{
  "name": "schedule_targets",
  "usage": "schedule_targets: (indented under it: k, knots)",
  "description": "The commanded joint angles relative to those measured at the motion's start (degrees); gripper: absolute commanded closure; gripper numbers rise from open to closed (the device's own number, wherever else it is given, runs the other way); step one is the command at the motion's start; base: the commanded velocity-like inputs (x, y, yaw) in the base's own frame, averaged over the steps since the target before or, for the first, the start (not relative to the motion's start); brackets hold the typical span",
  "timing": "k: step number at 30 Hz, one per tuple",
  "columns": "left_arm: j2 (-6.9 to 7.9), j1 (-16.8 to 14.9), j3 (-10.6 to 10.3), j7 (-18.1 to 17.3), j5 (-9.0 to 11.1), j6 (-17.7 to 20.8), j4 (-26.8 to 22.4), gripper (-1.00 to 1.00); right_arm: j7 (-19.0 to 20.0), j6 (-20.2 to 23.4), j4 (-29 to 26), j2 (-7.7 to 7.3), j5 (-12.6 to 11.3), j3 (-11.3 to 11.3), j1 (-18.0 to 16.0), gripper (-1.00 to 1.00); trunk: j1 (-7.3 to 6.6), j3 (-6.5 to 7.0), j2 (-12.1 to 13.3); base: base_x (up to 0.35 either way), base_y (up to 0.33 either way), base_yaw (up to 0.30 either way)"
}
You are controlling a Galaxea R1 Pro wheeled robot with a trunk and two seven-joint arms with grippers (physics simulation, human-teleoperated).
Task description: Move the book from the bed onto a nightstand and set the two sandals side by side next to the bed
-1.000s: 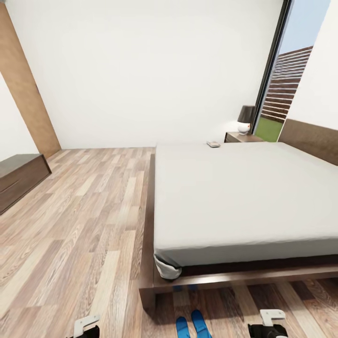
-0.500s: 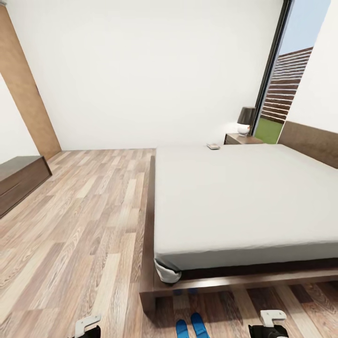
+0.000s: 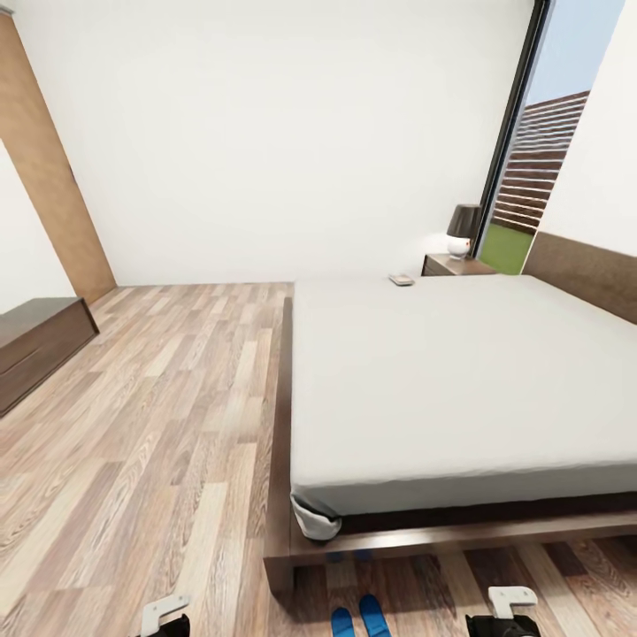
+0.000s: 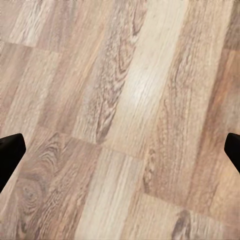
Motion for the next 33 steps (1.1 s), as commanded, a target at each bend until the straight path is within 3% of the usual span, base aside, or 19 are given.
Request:
schedule_targets:
  k: [1, 33]
  knots:
    - [0.04, 0.0, -0.49, 0.27, 0.48, -0.15, -0.06, -1.0, -0.05, -0.22, 0.1, 0.05, 0.59, -0.49, -0.04, -1.0, -0.23, 0.14, 0.39, 0.0, 0.0, 0.0]
    - [0.03, 0.09, -0.49, 0.27, 0.48, -0.2, -0.01, -1.0, -0.07, -0.38, 1.89, 0.29, 0.55, -0.53, -0.04, -1.0, -7.26, 5.88, 13.23, 0.0, 0.0, 0.0]
